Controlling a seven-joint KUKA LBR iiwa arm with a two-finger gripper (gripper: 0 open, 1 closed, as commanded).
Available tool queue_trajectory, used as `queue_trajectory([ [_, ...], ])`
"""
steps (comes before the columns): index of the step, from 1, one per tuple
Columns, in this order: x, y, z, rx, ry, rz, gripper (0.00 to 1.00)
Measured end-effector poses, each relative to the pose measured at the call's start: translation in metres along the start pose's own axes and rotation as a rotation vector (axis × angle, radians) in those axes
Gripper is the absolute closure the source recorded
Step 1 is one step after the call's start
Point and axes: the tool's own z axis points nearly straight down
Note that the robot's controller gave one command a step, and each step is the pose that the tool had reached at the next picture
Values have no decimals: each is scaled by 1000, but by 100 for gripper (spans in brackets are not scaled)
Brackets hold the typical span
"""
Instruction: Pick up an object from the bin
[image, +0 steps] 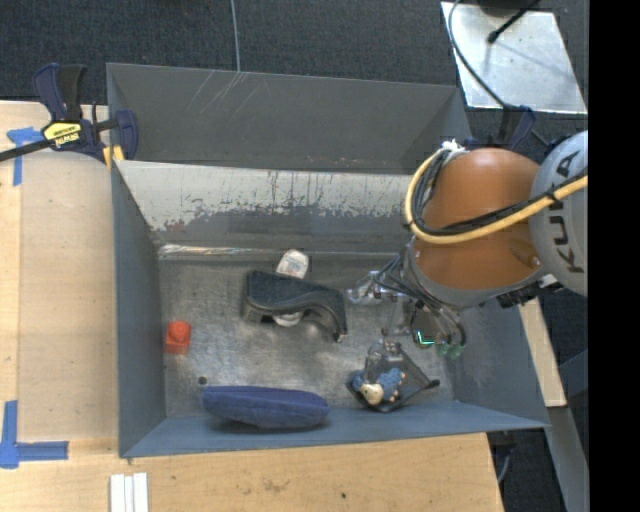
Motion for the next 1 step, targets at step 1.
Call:
queue_trajectory([
  [1, -33, 15, 79, 1, -15, 89, 0],
])
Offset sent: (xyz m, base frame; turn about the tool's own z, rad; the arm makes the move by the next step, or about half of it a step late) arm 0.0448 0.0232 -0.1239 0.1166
